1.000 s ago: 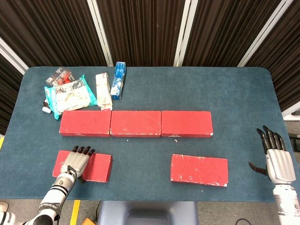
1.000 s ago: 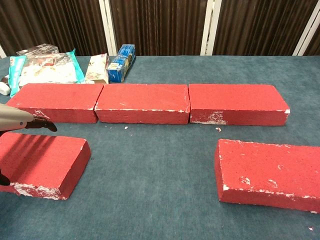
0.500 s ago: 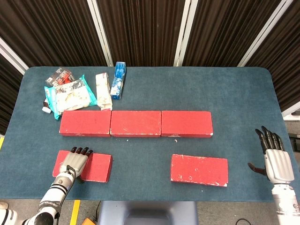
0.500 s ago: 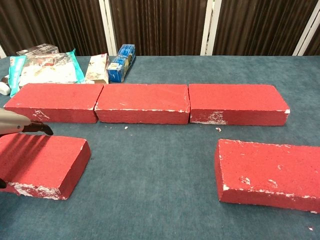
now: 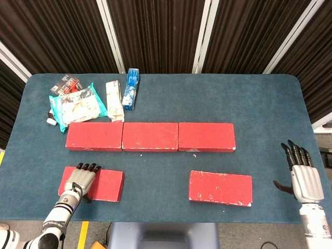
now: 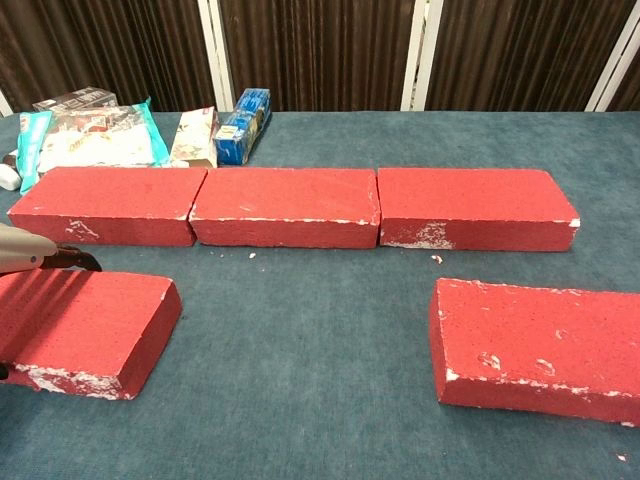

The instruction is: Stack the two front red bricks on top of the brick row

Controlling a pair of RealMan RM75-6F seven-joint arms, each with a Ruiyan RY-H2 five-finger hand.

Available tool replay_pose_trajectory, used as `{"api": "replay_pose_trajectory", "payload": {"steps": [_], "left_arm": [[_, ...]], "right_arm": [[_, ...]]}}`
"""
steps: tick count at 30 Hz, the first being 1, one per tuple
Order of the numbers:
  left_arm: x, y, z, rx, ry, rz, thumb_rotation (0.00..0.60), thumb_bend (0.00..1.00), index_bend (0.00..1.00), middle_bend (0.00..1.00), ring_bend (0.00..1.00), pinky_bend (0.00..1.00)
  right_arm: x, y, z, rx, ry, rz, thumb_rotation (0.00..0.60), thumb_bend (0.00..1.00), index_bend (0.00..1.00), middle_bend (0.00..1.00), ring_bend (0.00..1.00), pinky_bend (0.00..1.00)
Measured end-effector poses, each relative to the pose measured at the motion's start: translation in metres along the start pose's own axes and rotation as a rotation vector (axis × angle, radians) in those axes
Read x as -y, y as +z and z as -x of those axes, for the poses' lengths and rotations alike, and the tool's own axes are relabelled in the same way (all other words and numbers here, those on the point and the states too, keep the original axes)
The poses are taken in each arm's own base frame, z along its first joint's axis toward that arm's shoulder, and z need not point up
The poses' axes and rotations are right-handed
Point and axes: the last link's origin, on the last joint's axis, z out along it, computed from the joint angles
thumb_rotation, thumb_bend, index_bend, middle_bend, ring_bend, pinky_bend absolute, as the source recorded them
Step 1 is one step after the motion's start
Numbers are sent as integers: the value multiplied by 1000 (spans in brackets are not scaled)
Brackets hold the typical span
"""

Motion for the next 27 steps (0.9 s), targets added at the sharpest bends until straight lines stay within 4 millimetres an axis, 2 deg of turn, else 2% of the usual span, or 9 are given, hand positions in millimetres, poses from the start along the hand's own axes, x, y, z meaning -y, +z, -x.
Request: {"api": "replay_pose_trajectory", "payload": {"steps": [15, 19, 27], "left_arm": [[3, 1, 3, -3, 31, -23, 600, 5, 0, 0, 0, 95], [4, 1, 3, -5, 39, -31, 600, 191, 0, 26, 0, 107], [5, 2, 3, -1, 47, -42, 600, 217, 0, 83, 0, 113]], "right_arm": [[1, 0, 2, 17, -3, 2, 600, 0, 0, 0, 0, 0], [2, 0, 4, 26, -6, 0, 600, 0, 0, 0, 0, 0], [2, 0, 3, 23, 1, 5, 600, 0, 0, 0, 0, 0]]}}
